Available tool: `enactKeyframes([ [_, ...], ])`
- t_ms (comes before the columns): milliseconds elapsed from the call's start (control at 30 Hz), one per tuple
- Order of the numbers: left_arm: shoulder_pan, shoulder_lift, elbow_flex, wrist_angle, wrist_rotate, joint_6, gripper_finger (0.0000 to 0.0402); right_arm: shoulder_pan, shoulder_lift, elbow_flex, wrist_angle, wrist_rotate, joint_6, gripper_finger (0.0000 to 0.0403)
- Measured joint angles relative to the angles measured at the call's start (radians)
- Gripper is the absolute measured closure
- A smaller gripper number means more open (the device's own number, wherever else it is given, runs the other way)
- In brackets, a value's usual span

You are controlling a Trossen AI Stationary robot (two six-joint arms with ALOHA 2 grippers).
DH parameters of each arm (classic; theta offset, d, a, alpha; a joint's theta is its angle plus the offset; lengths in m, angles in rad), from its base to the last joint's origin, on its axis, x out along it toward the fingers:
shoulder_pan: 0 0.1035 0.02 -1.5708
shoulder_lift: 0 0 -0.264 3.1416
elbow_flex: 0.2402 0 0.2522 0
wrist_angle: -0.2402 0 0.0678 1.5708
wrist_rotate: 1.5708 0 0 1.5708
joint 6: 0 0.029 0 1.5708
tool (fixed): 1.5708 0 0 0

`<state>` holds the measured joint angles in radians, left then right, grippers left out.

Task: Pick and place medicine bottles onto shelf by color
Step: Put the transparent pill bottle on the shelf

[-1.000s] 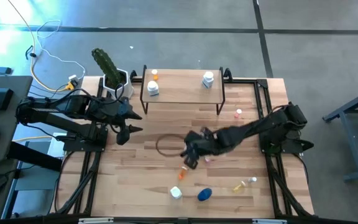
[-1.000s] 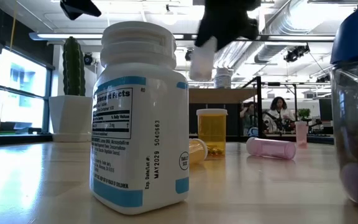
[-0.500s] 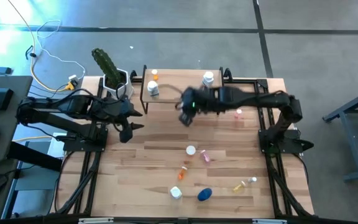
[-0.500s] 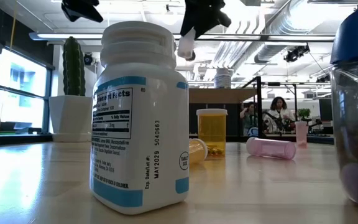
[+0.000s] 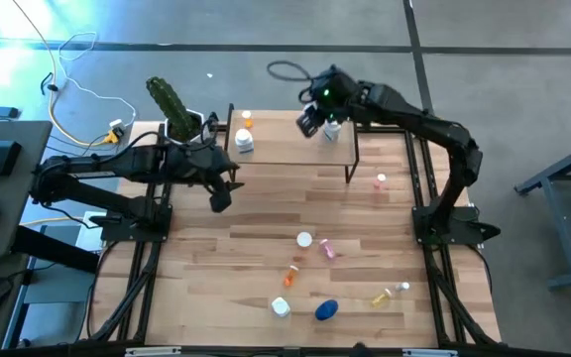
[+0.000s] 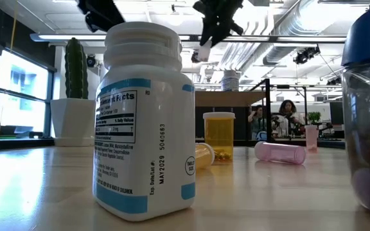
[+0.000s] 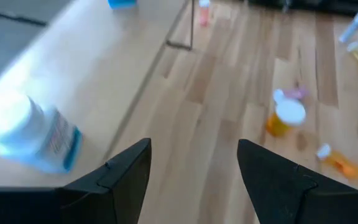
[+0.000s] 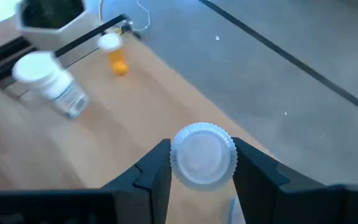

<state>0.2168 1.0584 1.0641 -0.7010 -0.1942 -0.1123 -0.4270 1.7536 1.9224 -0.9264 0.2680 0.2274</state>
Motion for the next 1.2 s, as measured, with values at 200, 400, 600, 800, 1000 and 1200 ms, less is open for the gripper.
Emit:
enactKeyframes([
  [200, 0.069, 0.043, 0.0, 0.111, -0.001, 0.038, 0.0172, -0.075, 0.041, 0.002, 0.009, -0.093, 0.041, 0.0272],
  [400, 0.128, 0.08, 0.0, 0.177, 0.0, 0.038, 0.0172, -0.078, 0.107, 0.001, -0.025, -0.102, 0.008, 0.0272],
  [600, 0.171, 0.104, 0.0, 0.186, 0.0, 0.046, 0.0172, -0.077, 0.155, 0.001, -0.041, -0.14, -0.023, 0.0272],
  [800, 0.191, 0.119, 0.0, 0.186, 0.0, 0.046, 0.0172, -0.077, 0.174, 0.001, -0.078, -0.17, -0.051, 0.0272],
  [1000, 0.192, 0.126, 0.0, 0.189, 0.0, 0.046, 0.0172, -0.08, 0.182, 0.0, -0.095, -0.17, -0.074, 0.0272],
  [1200, 0.192, 0.126, 0.0, 0.189, 0.001, 0.046, 0.0172, -0.09, 0.182, 0.0, -0.144, -0.173, -0.102, 0.0268],
])
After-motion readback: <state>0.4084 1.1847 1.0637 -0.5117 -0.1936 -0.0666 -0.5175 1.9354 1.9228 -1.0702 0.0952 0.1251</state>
